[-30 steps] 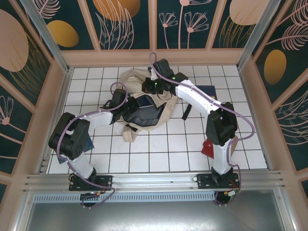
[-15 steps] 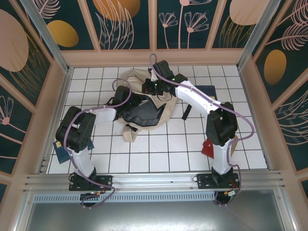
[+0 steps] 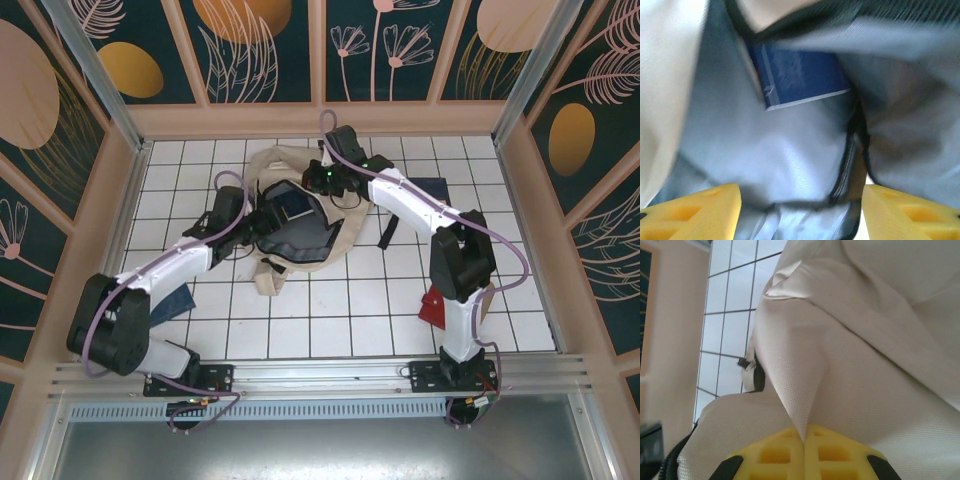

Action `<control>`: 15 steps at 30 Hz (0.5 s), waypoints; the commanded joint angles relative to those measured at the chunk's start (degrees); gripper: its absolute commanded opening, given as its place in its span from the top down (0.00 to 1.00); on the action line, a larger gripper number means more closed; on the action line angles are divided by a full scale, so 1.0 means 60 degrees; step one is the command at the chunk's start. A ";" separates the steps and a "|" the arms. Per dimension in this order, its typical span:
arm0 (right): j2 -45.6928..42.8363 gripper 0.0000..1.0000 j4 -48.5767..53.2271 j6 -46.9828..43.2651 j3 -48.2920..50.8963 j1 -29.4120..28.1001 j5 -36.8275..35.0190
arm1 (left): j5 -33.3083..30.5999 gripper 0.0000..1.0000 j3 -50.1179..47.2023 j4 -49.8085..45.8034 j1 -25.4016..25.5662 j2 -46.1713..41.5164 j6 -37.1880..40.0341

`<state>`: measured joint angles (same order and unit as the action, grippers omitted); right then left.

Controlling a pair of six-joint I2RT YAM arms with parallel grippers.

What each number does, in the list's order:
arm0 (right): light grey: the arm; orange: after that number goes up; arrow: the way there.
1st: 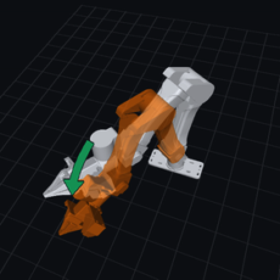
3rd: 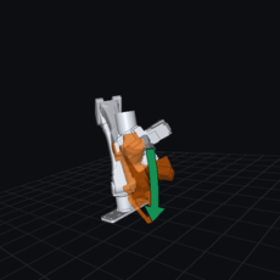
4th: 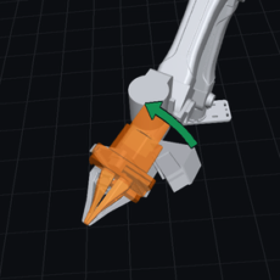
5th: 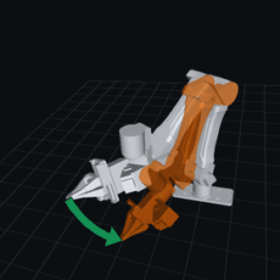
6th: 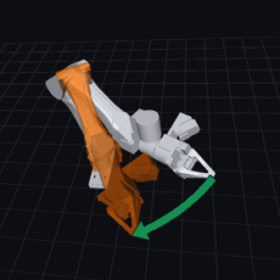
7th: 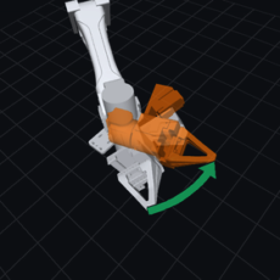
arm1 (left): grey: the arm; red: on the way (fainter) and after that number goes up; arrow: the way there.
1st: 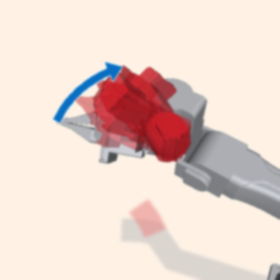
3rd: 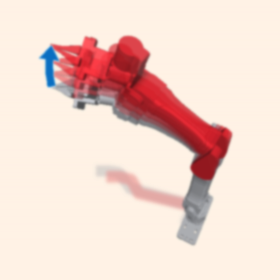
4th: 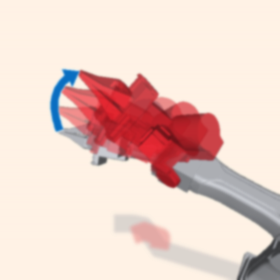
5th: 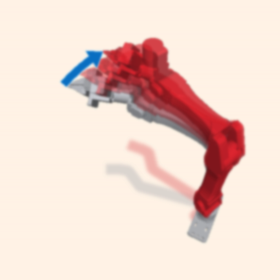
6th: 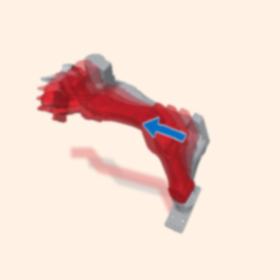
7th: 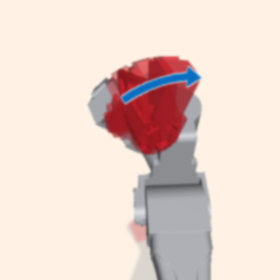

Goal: Pack the student bag
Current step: Rotate the book at the middle-left of the table.

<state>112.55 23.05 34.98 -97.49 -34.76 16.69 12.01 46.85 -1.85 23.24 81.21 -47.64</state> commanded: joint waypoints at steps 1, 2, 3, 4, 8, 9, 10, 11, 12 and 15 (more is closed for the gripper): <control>0.0194 1.00 -0.0545 0.0130 0.0327 0.0202 -0.0467 | 0.0032 0.33 -0.0548 -0.1874 -0.0036 -0.0805 0.0480; 0.0258 1.00 -0.0549 0.0042 0.0400 0.0187 -0.0442 | -0.0014 0.33 -0.0598 -0.2147 -0.0036 -0.1086 0.0630; 0.0327 1.00 -0.0520 -0.0093 0.0480 0.0166 -0.0319 | -0.0228 0.32 -0.0605 -0.2490 -0.0036 -0.1412 0.0782; 0.0413 1.00 -0.0443 -0.0273 0.0526 0.0136 -0.0147 | -0.0663 0.30 -0.0515 -0.3028 -0.0044 -0.1727 0.0878; 0.0627 1.00 -0.0211 -0.0961 0.0813 -0.0182 0.0221 | -0.2337 0.25 0.0063 -0.4836 -0.0435 -0.2446 0.1192; 0.0696 1.00 -0.0153 -0.1097 0.0919 -0.0285 0.0324 | -0.2603 0.25 0.0204 -0.5158 -0.0689 -0.2520 0.1226; 0.0743 1.00 -0.0114 -0.1230 0.1014 -0.0373 0.0442 | -0.2846 0.23 0.0325 -0.5401 -0.0962 -0.2593 0.1254; 0.0765 1.00 -0.0080 -0.1297 0.1116 -0.0445 0.0490 | -0.3088 0.21 0.0395 -0.5547 -0.1195 -0.2655 0.1246; 0.0779 1.00 -0.0084 -0.1334 0.1265 -0.0528 0.0547 | -0.3411 0.17 0.0451 -0.5677 -0.1438 -0.2732 0.1245; 0.0741 1.00 -0.0175 -0.1407 0.1766 -0.0708 0.0718 | -0.4233 0.05 0.0599 -0.5877 -0.2054 -0.2845 0.1245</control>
<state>116.22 20.97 28.91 -89.54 -38.20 19.42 -5.67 48.84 -31.14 13.19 65.01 -41.45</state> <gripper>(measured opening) 0.056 0.921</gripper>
